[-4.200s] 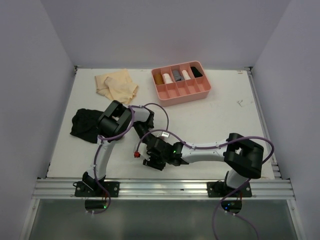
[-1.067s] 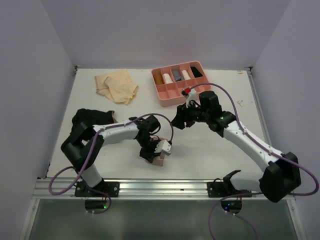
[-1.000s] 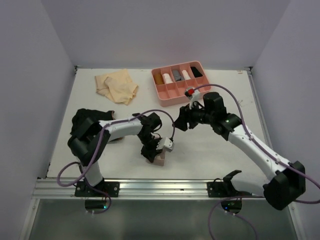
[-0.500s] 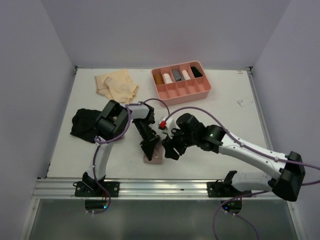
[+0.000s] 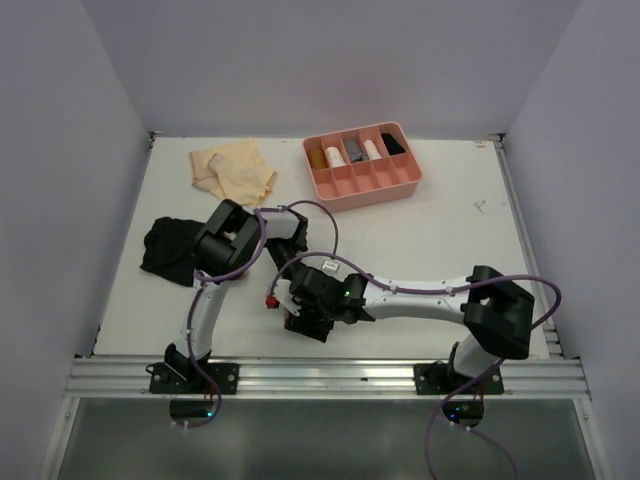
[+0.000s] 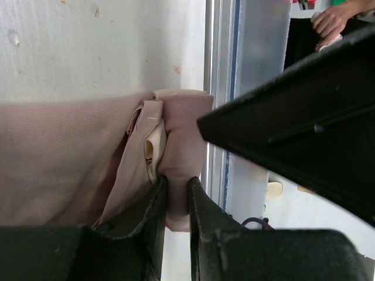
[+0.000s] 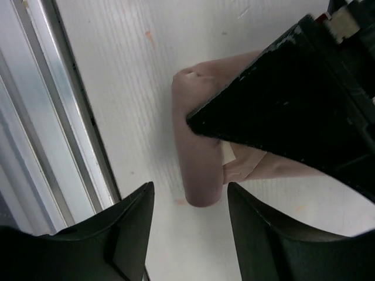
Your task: Roll the underwear
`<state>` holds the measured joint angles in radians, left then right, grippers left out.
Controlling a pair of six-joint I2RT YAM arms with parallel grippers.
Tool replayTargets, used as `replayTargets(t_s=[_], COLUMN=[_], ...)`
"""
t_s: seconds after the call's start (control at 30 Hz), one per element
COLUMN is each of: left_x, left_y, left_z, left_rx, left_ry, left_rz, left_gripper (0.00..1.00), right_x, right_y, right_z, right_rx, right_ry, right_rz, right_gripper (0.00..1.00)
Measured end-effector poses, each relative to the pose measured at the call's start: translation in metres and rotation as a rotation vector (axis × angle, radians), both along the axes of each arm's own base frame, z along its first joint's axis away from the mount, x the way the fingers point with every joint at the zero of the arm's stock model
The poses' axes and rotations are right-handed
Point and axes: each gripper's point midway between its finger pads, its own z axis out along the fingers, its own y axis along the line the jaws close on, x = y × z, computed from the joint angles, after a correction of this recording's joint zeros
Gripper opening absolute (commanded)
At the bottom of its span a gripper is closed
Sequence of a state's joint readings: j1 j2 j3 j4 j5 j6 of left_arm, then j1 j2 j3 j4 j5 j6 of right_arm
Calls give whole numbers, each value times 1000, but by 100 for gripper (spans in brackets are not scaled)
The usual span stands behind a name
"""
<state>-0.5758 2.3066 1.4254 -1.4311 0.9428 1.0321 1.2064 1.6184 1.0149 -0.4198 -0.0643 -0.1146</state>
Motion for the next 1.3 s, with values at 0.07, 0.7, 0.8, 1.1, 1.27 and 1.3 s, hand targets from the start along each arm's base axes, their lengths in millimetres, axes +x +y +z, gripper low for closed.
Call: replayTargets(t_s=[0.07,0.7,0.8,1.1,1.27,1.3], left_x=[0,7,24,170,174,164], left_y=[0,4,7,47,99,104], left_z=[0,3,8,92,131,133], left_rx=[0,-6,-31,-210,-230,-228], left_ry=[1,-19,-99,-651,-884,-922], left_rz=[0,19,23,282,423,428], left_gripper=[20,33,39,43,45,45], right_x=[4,7,8,12,16,17], right_y=[7,26,31,36,40,42], right_z=[0,-30,-30,-30,-31,-31], right_rx=[12,-4,33,158,214,224], right_ry=[-23,-61,-36,178,382,425], right_rz=[-1,66,61,-8,-59,-68], right_gripper=[57,0,0,0,0,0])
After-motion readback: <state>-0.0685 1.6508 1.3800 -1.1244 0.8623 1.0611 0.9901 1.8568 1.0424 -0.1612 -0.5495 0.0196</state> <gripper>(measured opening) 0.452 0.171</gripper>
